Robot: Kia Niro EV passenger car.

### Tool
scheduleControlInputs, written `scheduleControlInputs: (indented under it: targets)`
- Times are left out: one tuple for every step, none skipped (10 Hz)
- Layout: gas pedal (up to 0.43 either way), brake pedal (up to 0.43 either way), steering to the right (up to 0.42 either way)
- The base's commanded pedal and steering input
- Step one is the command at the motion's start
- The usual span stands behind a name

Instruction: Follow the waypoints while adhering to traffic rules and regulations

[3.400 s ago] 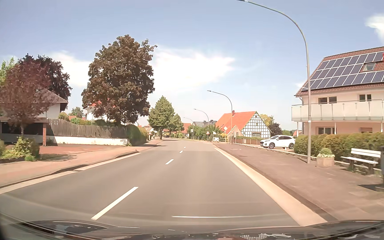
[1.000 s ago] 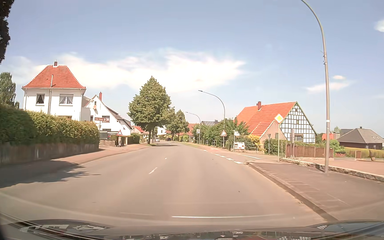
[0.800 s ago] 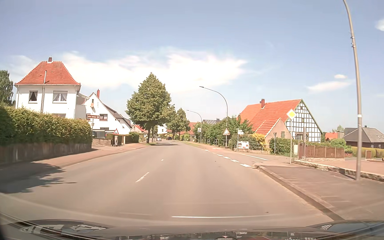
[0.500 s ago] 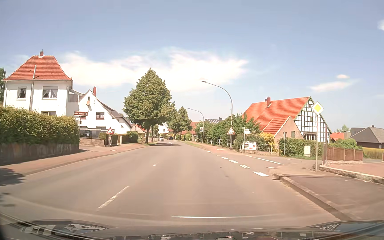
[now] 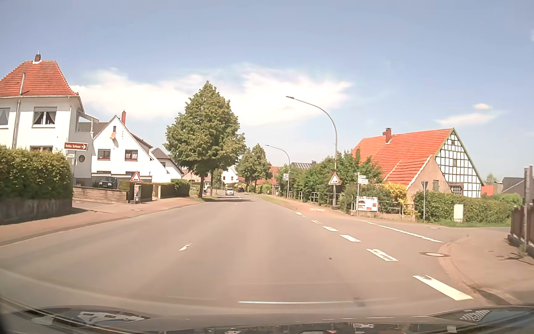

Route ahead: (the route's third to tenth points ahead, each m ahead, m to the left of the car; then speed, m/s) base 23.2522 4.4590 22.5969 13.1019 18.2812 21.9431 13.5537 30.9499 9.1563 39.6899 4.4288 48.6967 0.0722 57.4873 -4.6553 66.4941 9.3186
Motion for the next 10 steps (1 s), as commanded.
scheduleControlInputs:
  targets:
    - [0.000, 0.311, -0.021]
    - [0.000, 0.311, -0.021]
    - [0.000, 0.311, -0.021]
    - [0.000, 0.311, -0.021]
    - [0.000, 0.317, -0.022]
    - [0.000, 0.317, -0.022]
    - [0.000, 0.323, -0.022]
    - [0.000, 0.323, -0.022]
    - [0.000, 0.323, -0.022]
    - [0.000, 0.323, -0.022]
